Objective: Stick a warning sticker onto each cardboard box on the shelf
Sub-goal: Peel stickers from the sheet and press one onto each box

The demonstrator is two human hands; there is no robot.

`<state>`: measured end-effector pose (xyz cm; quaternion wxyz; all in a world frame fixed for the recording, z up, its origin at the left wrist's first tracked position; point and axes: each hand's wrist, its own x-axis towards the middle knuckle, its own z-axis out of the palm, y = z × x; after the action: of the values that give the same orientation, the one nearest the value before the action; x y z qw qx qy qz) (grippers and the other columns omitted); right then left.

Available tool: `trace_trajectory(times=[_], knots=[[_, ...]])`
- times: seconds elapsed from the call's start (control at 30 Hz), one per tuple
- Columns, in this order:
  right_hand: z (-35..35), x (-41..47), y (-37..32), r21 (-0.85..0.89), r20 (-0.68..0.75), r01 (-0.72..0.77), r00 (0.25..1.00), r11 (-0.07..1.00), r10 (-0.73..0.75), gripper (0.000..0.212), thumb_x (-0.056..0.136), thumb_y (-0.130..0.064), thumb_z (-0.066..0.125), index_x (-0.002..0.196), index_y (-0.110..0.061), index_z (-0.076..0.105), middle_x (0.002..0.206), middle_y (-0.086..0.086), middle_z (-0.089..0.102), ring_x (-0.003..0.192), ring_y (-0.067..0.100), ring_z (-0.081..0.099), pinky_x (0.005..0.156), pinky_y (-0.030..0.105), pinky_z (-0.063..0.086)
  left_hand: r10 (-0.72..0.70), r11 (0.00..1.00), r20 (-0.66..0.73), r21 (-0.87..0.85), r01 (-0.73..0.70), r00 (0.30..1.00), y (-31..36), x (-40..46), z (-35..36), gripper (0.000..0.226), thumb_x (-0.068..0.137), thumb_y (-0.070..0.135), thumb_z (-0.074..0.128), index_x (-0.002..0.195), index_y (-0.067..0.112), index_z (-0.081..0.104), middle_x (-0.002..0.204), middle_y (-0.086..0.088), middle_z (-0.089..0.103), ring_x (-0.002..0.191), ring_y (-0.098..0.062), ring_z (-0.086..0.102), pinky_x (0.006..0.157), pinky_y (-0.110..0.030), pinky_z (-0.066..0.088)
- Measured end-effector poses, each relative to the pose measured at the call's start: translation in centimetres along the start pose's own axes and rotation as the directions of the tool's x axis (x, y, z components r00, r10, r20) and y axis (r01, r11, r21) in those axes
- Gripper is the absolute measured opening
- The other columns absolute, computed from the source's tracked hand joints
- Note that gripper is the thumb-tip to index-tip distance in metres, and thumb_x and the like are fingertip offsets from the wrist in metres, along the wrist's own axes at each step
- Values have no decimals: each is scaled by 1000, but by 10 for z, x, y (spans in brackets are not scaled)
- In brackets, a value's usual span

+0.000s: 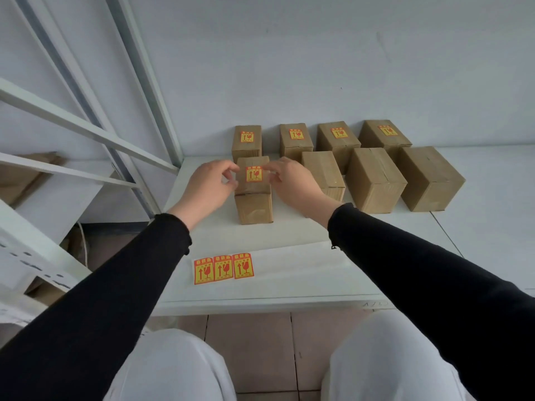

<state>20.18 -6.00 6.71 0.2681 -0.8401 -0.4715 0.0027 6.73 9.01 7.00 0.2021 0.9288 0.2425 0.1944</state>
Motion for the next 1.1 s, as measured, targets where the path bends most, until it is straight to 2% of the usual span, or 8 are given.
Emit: trace_trajectory(times=[0.1,0.23,0.33,0.53,0.67,0.77,0.9,1.1], knots=[[-2,-24,-7,27,-103,65,993,998,-62,32,100,-21,49,130,-22,62,122,-1,62,109,16,59,88,29,52,97,995,-79,18,-96,992,-1,-35,-12,24,95,19,63,117,26,66,105,10,61,93,-12,55,78,-26,38],[14,-66,-16,39,-124,142,983,989,-137,24,95,-17,57,117,-19,67,111,-1,65,101,19,58,81,36,53,138,989,-28,52,-137,990,-9,-86,-12,25,93,20,65,118,23,67,111,9,61,104,-13,52,85,-25,36],[38,-91,-23,77,-66,122,991,990,-117,18,92,-19,63,109,-19,67,105,-3,66,96,18,57,77,37,51,76,992,41,98,-80,996,-18,-113,6,24,92,22,66,116,21,65,116,8,60,106,-14,51,87,-27,37],[77,-113,-22,76,96,36,994,996,-44,22,90,-27,67,111,-20,62,103,-5,64,97,15,54,76,32,49,-46,979,214,205,1,976,-34,-128,38,30,90,28,69,118,20,62,123,3,58,111,-21,53,92,-38,46],[87,-114,-18,17,159,-11,987,1000,8,30,88,-30,69,114,-18,58,105,-3,61,97,17,54,72,30,45,-85,942,283,336,-15,955,-37,-126,48,35,92,40,64,123,25,57,124,4,55,113,-20,52,89,-37,43],[90,-115,-15,11,194,-33,980,999,31,34,87,-30,71,114,-16,57,106,-1,59,96,20,54,72,30,42,-107,926,294,377,-12,950,-38,-124,51,34,94,40,60,123,25,54,122,4,56,114,-21,50,88,-39,38],[92,-117,-13,27,206,-54,977,998,48,33,86,-28,70,114,-17,57,104,-2,58,95,19,55,70,29,39,-152,934,308,356,35,939,-37,-121,57,20,101,25,45,118,22,54,121,3,61,111,-23,48,85,-39,33],[90,-117,-14,51,160,-103,983,993,94,21,90,-32,65,108,-24,59,101,-8,59,85,16,58,65,29,41,-171,971,307,213,108,936,-38,-122,59,22,106,23,35,104,21,56,101,6,62,102,-22,49,86,-40,32]])
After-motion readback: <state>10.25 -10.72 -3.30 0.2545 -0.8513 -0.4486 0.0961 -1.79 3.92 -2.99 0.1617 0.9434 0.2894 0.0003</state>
